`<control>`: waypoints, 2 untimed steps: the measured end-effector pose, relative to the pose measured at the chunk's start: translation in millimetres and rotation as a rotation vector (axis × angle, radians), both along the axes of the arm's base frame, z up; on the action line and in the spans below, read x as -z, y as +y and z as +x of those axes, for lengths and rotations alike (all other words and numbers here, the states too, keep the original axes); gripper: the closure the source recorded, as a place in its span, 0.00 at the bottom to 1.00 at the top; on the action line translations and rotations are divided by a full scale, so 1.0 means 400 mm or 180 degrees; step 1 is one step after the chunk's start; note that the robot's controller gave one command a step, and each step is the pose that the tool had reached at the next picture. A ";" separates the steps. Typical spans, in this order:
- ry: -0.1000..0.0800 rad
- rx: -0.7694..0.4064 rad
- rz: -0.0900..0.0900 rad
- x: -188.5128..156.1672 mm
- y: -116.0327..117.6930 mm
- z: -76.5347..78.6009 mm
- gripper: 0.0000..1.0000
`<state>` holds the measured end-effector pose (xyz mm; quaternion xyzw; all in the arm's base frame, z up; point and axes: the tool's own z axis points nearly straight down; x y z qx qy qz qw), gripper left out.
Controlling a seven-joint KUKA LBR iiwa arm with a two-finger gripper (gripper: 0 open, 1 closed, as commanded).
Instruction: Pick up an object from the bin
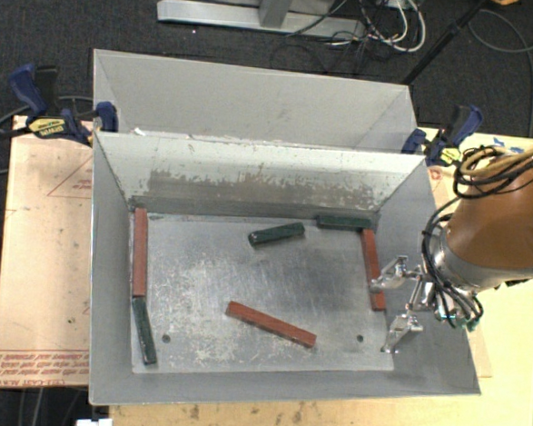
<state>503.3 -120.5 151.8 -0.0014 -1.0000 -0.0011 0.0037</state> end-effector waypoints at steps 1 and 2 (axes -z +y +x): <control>-0.0024 -0.0008 -0.0005 -0.009 0.001 0.005 0.00; -0.0044 -0.0199 -0.0013 0.073 0.080 -0.008 0.00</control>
Offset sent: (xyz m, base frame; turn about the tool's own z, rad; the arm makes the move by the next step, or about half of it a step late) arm -0.0147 0.0837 -0.0818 -0.1574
